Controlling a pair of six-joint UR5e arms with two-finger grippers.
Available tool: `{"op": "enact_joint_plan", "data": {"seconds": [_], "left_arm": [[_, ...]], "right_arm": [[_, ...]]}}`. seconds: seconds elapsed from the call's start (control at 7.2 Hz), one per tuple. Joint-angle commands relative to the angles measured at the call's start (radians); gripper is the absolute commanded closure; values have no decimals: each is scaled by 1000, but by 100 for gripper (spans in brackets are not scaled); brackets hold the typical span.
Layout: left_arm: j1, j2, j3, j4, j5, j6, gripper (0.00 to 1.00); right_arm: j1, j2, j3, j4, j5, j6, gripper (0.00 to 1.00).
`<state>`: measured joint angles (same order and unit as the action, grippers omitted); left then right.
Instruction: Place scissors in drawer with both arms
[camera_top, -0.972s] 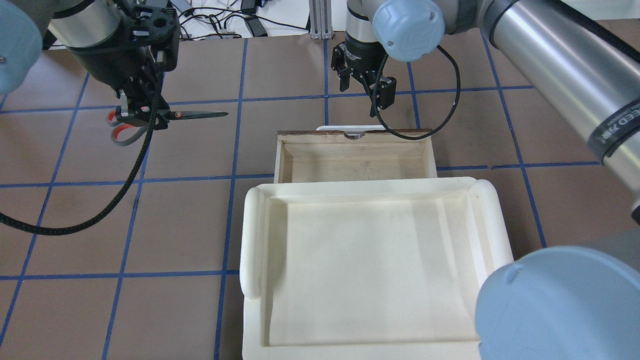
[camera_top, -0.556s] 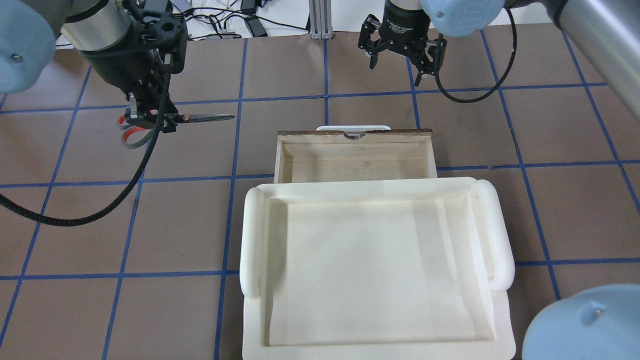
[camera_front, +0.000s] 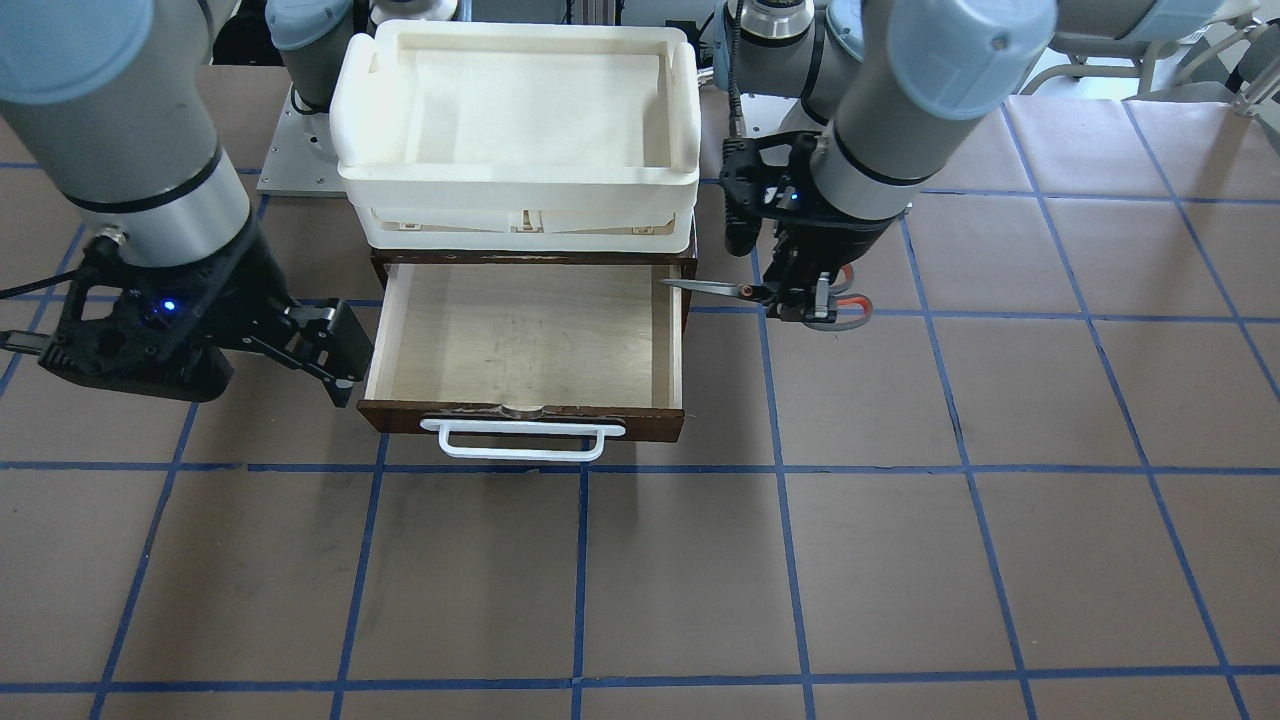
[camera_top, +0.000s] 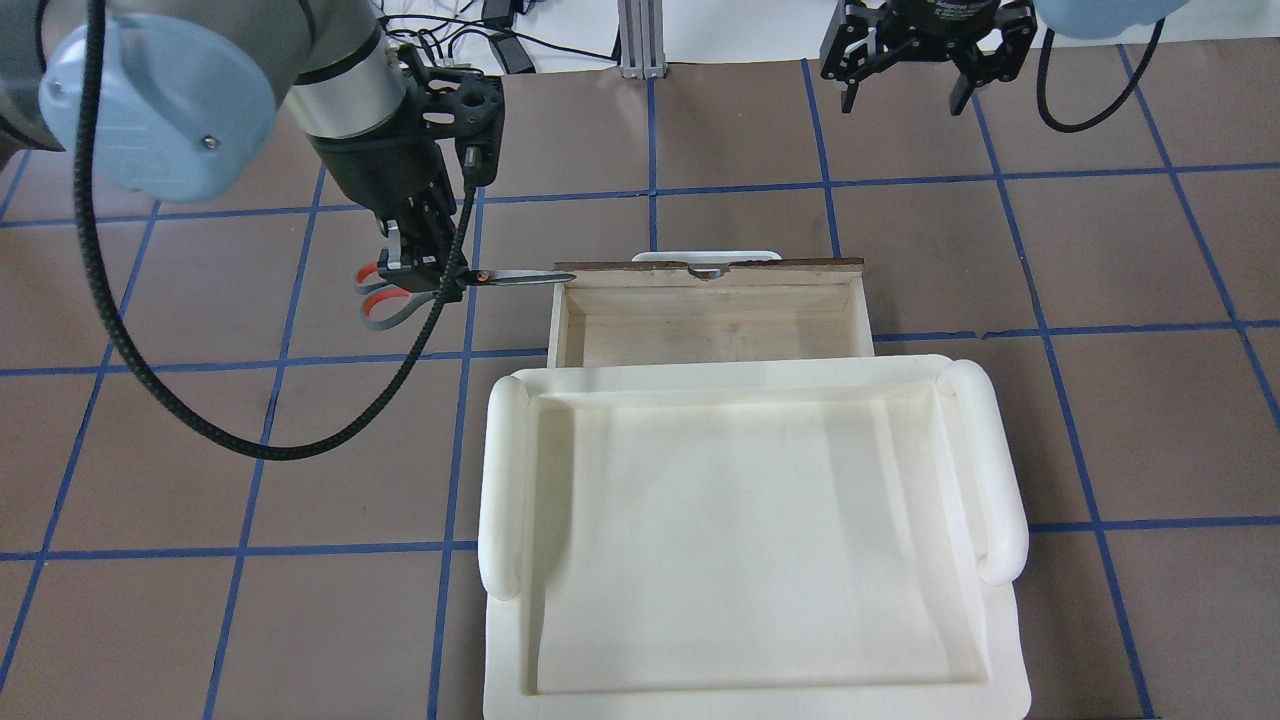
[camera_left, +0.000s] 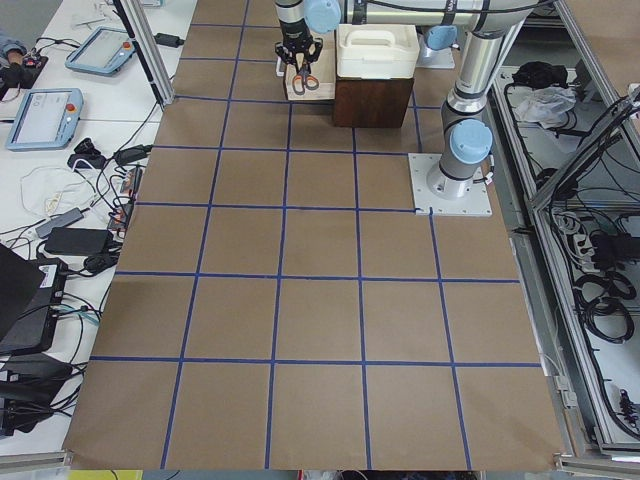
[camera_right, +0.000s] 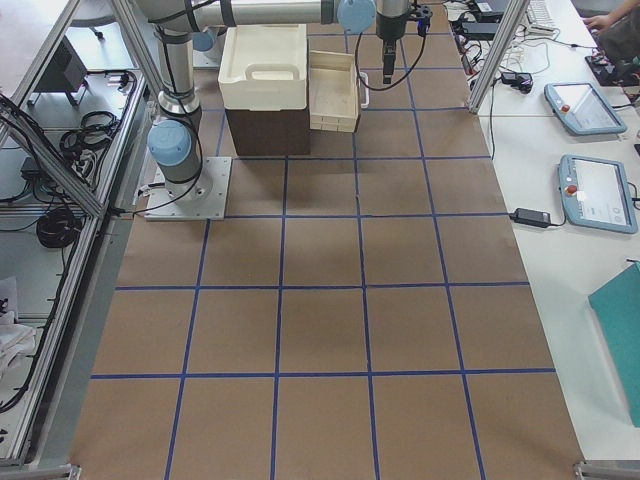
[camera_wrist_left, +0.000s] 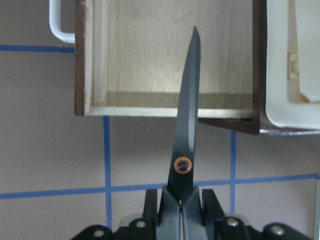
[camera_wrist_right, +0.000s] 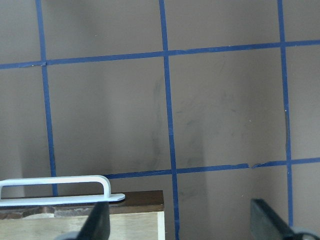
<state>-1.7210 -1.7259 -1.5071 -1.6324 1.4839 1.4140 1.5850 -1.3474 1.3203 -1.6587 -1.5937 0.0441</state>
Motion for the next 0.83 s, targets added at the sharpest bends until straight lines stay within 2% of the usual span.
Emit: {"op": "enact_joint_plan", "data": {"seconds": [0.0, 0.28, 0.56, 0.69], "left_arm": [[-121, -67, 1, 89, -2, -202, 95], [-199, -132, 17, 140, -4, -233, 94], [-250, -184, 82, 138, -60, -278, 94], [-273, -202, 84, 138, -53, -280, 94]], "right_arm": [[-19, -16, 13, -10, 0, -72, 0], [-19, -25, 34, -12, 1, -63, 0], [-30, -44, 51, -79, -2, -79, 0], [-28, -48, 69, -82, 0, -78, 0]]}}
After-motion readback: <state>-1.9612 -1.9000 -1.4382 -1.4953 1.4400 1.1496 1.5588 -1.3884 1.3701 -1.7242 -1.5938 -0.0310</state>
